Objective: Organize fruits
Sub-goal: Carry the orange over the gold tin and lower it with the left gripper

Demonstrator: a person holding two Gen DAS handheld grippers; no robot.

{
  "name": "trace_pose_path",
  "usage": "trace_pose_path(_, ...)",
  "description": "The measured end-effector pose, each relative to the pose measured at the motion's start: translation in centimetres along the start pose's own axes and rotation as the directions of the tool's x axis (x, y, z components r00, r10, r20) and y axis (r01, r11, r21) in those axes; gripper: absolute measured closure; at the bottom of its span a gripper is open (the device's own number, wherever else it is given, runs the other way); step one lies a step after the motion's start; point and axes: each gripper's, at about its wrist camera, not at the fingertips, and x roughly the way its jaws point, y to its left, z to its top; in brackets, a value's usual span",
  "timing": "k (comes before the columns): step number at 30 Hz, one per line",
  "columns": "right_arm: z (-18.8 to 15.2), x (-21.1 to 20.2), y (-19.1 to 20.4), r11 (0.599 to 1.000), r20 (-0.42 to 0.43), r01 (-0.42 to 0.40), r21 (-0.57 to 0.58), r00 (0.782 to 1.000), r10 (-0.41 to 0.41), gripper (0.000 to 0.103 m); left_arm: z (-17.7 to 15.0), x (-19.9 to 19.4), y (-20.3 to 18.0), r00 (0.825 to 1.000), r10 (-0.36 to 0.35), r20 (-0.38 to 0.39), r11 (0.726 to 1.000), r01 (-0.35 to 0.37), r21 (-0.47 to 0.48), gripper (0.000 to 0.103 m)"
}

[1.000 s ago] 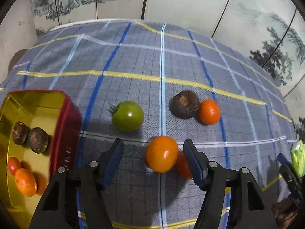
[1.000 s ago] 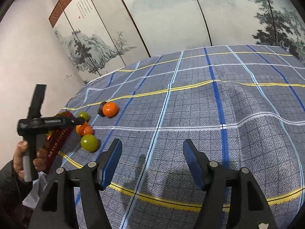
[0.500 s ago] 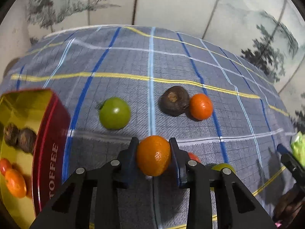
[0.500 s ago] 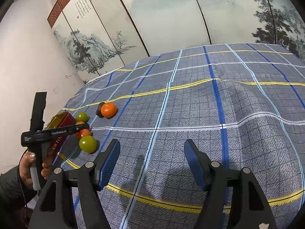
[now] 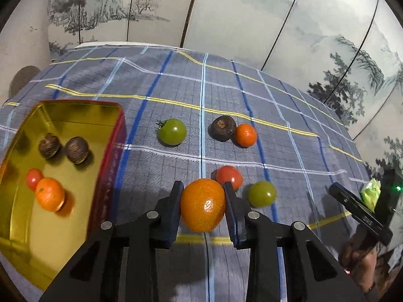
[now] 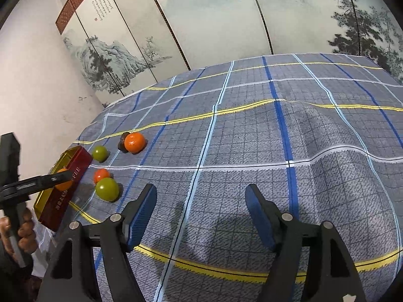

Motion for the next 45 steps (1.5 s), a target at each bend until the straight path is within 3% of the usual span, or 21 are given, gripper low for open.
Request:
trace_pose_path(10, 0.0, 0.3, 0.1, 0.999, -0.02, 0.034, -0.004, 0.999, -0.034, 0.03, -1.3, -4.1, 1.0, 0.995, 0.068, 0.066, 0.997, -0.07, 0.03, 0.07)
trace_pose_path(24, 0.0, 1.3, 0.4, 0.996, -0.063, 0.089, -0.021, 0.994, -0.09, 0.029, -3.4, -7.4, 6.4, 0.973, 0.195, 0.126, 0.981, -0.196, -0.004, 0.07)
trace_pose_path(45, 0.0, 2.1, 1.2, 0.989, -0.094, 0.139, -0.055, 0.985, -0.144, 0.025, -5.3, -7.0, 14.4, 0.943, 0.314, 0.109, 0.948, -0.306, -0.086, 0.07)
